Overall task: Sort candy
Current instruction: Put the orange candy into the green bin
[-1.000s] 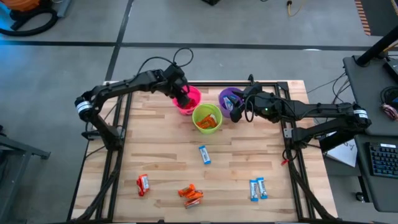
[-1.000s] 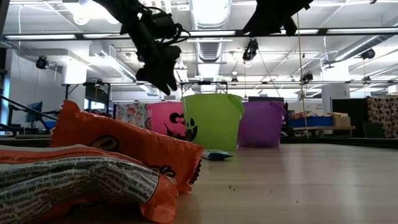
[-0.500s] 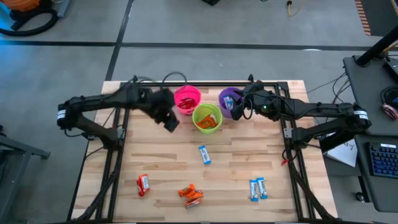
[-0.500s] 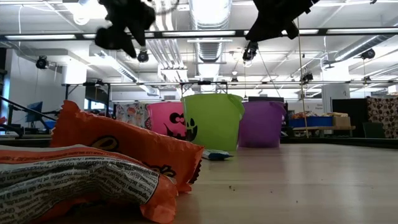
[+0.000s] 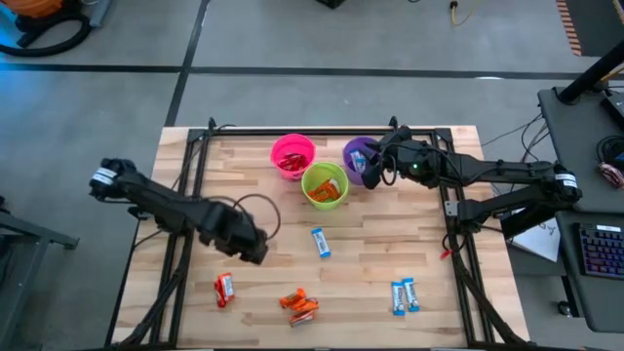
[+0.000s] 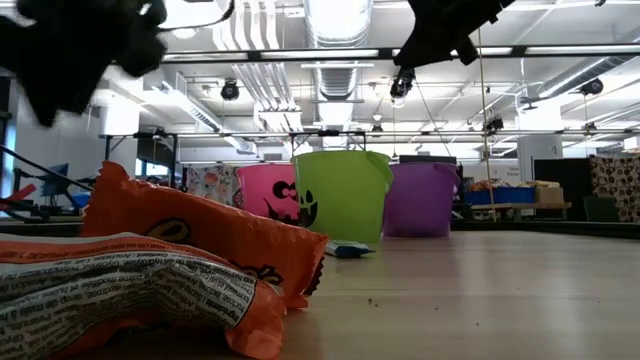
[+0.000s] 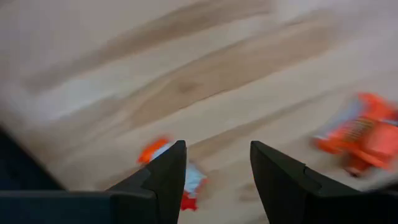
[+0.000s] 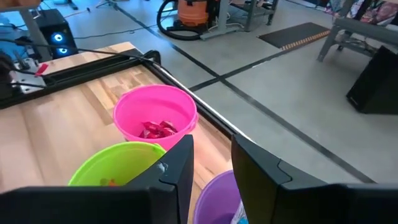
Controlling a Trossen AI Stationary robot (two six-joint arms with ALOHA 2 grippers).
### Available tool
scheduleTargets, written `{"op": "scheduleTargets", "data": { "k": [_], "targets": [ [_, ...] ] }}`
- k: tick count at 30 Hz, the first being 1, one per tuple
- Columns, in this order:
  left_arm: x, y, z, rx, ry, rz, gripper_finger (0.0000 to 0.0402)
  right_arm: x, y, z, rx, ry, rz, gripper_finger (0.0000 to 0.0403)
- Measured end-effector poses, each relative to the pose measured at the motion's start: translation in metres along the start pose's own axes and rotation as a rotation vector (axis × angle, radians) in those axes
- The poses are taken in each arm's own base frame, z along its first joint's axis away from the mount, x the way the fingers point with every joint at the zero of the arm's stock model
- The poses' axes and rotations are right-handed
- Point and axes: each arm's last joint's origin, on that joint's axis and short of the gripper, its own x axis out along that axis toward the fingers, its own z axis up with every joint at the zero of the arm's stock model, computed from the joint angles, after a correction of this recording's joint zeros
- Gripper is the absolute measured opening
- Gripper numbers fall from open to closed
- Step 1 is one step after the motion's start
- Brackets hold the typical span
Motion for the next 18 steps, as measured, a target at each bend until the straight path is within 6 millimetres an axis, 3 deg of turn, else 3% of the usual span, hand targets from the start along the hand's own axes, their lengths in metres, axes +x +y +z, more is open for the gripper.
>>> {"op": "scheduleTargets", "data": {
  "k": [8,18],
  "targets": [
    [0.048,0.012,-0.014,-0.081,0.076,0.104,0.0163,0.0,0.001,0.0,0.0,0.004,0.02,0.0102],
    [0.083,0.015,-0.024,-0.119,0.165,0.293,0.0166,0.0,0.002,0.0,0.025,0.011,0.065,0.0098]
  ]
}}
